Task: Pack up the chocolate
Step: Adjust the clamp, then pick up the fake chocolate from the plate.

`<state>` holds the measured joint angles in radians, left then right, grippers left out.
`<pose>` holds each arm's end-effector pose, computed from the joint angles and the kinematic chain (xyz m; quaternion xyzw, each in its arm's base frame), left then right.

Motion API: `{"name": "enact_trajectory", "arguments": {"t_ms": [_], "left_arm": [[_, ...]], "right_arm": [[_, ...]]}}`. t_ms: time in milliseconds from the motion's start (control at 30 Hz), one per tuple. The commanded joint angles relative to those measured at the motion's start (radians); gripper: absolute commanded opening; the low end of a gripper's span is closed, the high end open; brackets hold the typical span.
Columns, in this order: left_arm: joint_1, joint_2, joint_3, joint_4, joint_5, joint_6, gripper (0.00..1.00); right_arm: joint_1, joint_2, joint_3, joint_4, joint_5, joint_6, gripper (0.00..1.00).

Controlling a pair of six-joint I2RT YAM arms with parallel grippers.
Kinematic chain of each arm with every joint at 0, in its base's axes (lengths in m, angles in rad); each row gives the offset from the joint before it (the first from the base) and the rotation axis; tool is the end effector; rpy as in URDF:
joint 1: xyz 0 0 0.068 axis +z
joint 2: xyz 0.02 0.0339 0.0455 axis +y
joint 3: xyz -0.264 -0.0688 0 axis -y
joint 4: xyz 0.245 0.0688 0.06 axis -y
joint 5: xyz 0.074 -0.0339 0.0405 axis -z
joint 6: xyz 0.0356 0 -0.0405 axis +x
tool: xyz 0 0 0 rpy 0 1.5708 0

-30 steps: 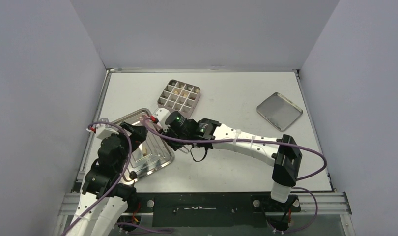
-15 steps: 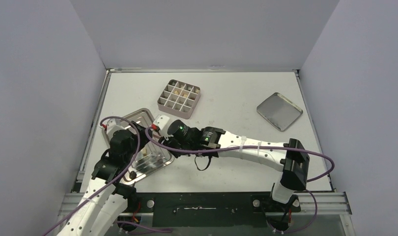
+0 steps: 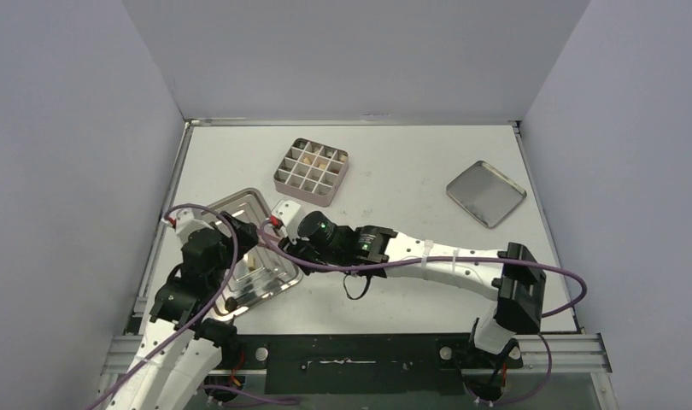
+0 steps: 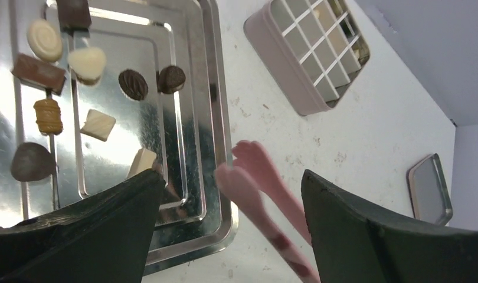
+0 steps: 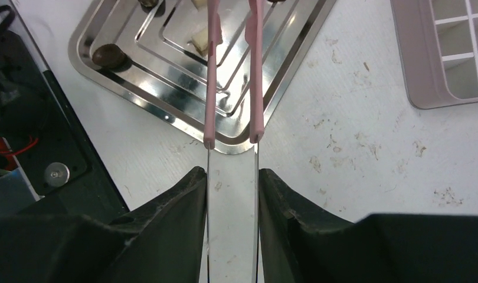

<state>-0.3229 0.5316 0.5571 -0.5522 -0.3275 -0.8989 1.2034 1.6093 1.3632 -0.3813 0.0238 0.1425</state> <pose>0.1259 -0.0301 0.2594 -0.3209 0.7969 -0.1665 0.4841 0.1341 0.3460 0.3115 -0.4460 0.7711 0.2749 0.3619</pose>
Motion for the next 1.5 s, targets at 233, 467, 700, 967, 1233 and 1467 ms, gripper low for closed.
{"name": "enact_trajectory", "arguments": {"t_ms": [233,467,700,967,1233,1467], "left_arm": [[0.003,-0.195,0.272,-0.015,-0.358,0.355,0.92],[0.004,-0.340,0.211,0.035,-0.416,0.375,0.97],[0.003,-0.317,0.220,0.017,-0.419,0.374,0.97],[0.004,-0.306,0.220,0.020,-0.410,0.376,0.97],[0.004,-0.309,0.219,0.026,-0.412,0.382,0.97],[0.004,-0.312,0.217,0.028,-0.412,0.385,0.97]], "right_arm": [[0.020,0.208,0.136,-0.022,0.000,-0.109,0.37],[0.032,0.257,0.169,-0.028,-0.016,-0.168,0.41],[0.032,0.320,0.225,-0.046,-0.016,-0.202,0.43],[0.032,0.380,0.276,-0.062,-0.016,-0.233,0.42],[0.031,0.376,0.286,-0.080,-0.016,-0.241,0.27],[0.029,0.306,0.265,-0.071,-0.016,-0.220,0.22]]}}
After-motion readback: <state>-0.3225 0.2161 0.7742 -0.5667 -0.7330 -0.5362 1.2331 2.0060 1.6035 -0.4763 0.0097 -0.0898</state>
